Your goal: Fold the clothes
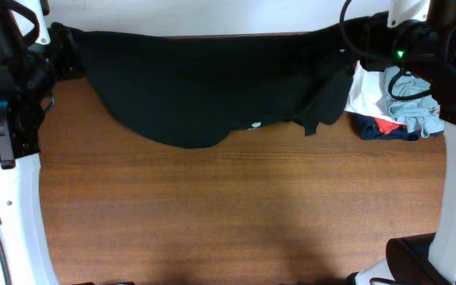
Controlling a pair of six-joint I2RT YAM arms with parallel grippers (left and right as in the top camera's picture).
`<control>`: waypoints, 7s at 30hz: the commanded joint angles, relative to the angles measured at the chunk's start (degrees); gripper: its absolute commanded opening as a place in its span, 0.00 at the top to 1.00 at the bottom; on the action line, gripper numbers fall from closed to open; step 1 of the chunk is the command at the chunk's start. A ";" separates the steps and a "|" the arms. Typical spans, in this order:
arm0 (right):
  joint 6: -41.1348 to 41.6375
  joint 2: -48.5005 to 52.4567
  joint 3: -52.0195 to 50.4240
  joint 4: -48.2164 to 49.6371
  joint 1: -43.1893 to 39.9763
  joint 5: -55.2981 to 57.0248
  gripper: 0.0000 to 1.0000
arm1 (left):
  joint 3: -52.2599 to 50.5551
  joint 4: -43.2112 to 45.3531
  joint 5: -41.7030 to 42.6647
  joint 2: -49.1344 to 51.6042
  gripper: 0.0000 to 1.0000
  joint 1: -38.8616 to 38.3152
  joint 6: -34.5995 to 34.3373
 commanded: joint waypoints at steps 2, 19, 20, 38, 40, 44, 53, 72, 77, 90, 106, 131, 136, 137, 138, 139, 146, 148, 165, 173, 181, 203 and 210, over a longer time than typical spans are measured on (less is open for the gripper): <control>0.90 0.68 0.85 1.90 -0.90 -0.17 0.96 | 0.94 1.46 -0.02 -0.33 1.00 0.74 0.94; 0.87 13.57 0.85 46.10 -1.16 7.85 0.96 | 0.96 40.04 -0.02 20.09 1.00 1.18 0.92; 0.90 14.40 0.85 47.65 -1.33 7.82 0.96 | 0.96 42.05 -0.04 20.87 1.00 1.25 0.94; 2.19 17.51 0.63 35.08 -5.44 5.38 0.96 | 1.05 27.93 -0.26 23.28 1.00 3.82 0.92; 2.21 17.51 0.02 29.44 -5.44 3.78 0.96 | 1.05 21.62 -1.84 23.28 1.00 4.28 0.92; 2.23 17.51 -2.10 19.15 -5.44 1.44 0.96 | 1.05 10.56 -3.67 23.28 1.00 6.05 0.92; 2.21 17.51 -4.76 2.29 -5.49 -0.33 0.96 | 1.05 -8.39 -3.48 23.28 1.00 8.79 0.92; 2.51 16.57 -5.88 -18.86 -5.46 -1.73 0.96 | 1.05 -32.30 -3.61 23.26 1.00 8.57 0.96; 3.08 12.55 -10.51 -18.86 -5.49 -2.14 0.96 | 1.05 -36.48 -3.98 23.23 0.99 8.46 0.94; 8.02 -5.01 -36.98 -11.08 -5.49 0.24 0.96 | -16.79 -29.49 -1.46 6.82 0.99 8.46 0.61; 12.26 -7.41 -66.88 0.44 -5.49 -0.39 0.96 | -55.87 -1.42 4.24 -6.54 0.99 8.46 -3.39; 12.28 -4.46 -73.29 32.11 -4.72 -6.47 0.96 | -56.13 13.64 0.79 6.08 0.99 8.50 -4.46; 12.24 -3.32 -73.29 34.73 -2.93 -6.45 0.96 | -56.13 14.19 0.79 7.98 0.99 8.50 -4.46; 12.26 -2.93 -73.29 35.06 -2.29 -6.45 0.95 | -56.13 14.16 0.79 8.22 0.99 8.50 -4.46; 12.24 -2.54 -73.29 35.21 -1.86 -6.45 0.89 | -56.13 14.16 0.81 8.44 1.00 8.50 -4.46; 12.26 -2.16 -73.29 35.32 -1.40 -6.45 0.79 | -56.13 14.16 0.79 8.55 0.96 8.50 -4.46; 10.51 -1.49 -72.30 36.30 -0.37 -5.57 0.09 | -56.11 14.34 0.31 8.55 0.23 8.52 -4.44; 10.49 -1.49 -70.01 36.28 -0.81 -5.57 0.09 | -55.67 15.47 0.35 8.55 0.21 8.52 -4.44; 6.23 -1.36 -54.23 39.56 -1.25 -5.81 0.05 | -34.12 24.20 8.04 11.04 0.13 8.33 0.22; 6.21 -1.36 -54.27 38.51 -1.27 -5.79 0.04 | -12.39 13.09 12.17 30.16 0.14 8.07 3.61; 6.19 -1.36 -54.27 36.06 -1.25 -5.79 0.04 | -1.92 8.63 12.15 40.79 0.22 8.07 3.72; 4.26 -1.36 -54.53 33.66 -1.27 -5.77 0.05 | -1.97 11.54 -2.62 47.91 0.36 4.04 6.73; 4.24 -1.36 -54.53 33.59 -1.27 -5.77 0.05 | -1.95 12.74 -2.43 51.19 0.37 1.75 6.99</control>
